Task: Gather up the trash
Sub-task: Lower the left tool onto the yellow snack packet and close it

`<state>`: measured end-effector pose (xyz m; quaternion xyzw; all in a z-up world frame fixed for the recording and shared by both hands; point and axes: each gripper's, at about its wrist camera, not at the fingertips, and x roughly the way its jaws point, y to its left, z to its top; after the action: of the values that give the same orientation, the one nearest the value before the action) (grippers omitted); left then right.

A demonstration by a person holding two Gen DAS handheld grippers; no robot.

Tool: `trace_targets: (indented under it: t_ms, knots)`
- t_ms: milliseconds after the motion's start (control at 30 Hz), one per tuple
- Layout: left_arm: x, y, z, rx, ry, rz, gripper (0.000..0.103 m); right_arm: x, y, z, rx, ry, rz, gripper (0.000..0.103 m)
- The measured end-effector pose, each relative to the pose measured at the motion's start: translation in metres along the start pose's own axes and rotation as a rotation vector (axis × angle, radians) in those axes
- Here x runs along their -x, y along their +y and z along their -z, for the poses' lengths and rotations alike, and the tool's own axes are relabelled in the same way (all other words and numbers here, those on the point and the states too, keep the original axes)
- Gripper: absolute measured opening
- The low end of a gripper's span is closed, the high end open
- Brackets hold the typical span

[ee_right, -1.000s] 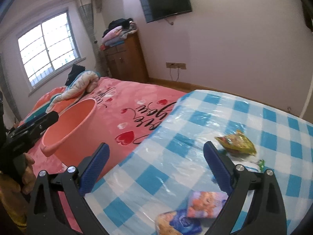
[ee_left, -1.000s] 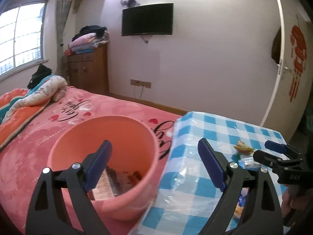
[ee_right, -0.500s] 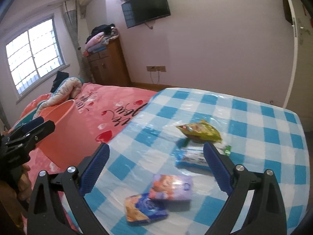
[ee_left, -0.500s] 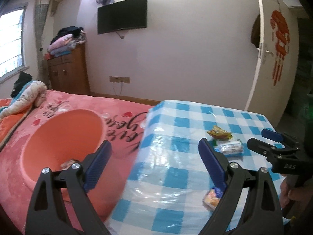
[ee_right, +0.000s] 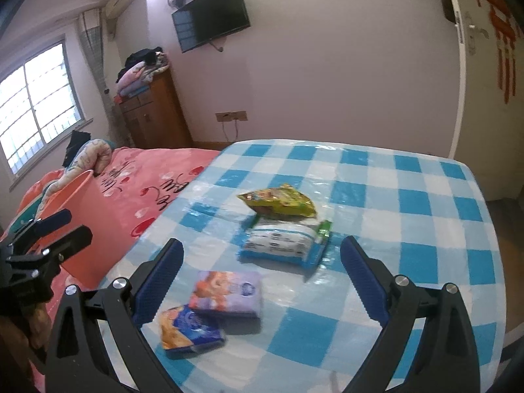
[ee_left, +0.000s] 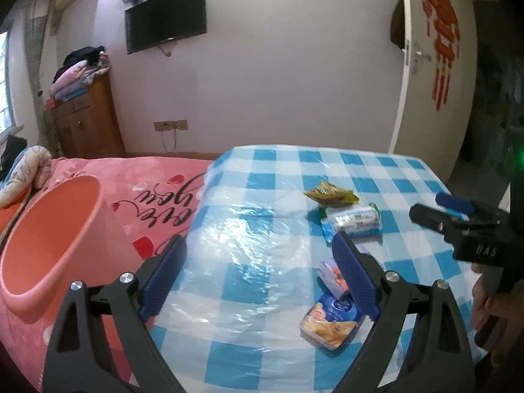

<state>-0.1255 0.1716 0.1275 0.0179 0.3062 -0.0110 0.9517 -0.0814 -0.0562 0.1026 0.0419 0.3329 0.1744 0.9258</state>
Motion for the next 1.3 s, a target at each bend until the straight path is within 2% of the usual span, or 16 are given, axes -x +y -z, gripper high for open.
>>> trace_targets:
  t_ms: [500,800,900,1033,1300]
  knots:
    - [-0.044,-0.057,0.012,-0.082,0.12,0.087,0.091,-0.003,-0.061,0.025,-0.08,0.013,0.079,0.095]
    - [-0.085,-0.087,-0.007,-0.13,0.188,0.143,0.091,-0.006,-0.108,0.037,-0.197,0.054,0.091,0.095]
    - [-0.105,-0.091,-0.024,-0.09,0.223,0.176,0.091,-0.007,-0.118,0.04,-0.22,0.067,0.085,0.095]
    - [-0.134,-0.092,-0.044,0.037,0.28,0.248,0.091,-0.011,-0.122,0.042,-0.236,0.078,0.062,0.095]
    - [-0.193,-0.09,-0.063,0.163,0.362,0.248,0.09,-0.018,-0.119,0.043,-0.212,0.103,0.029,0.095]
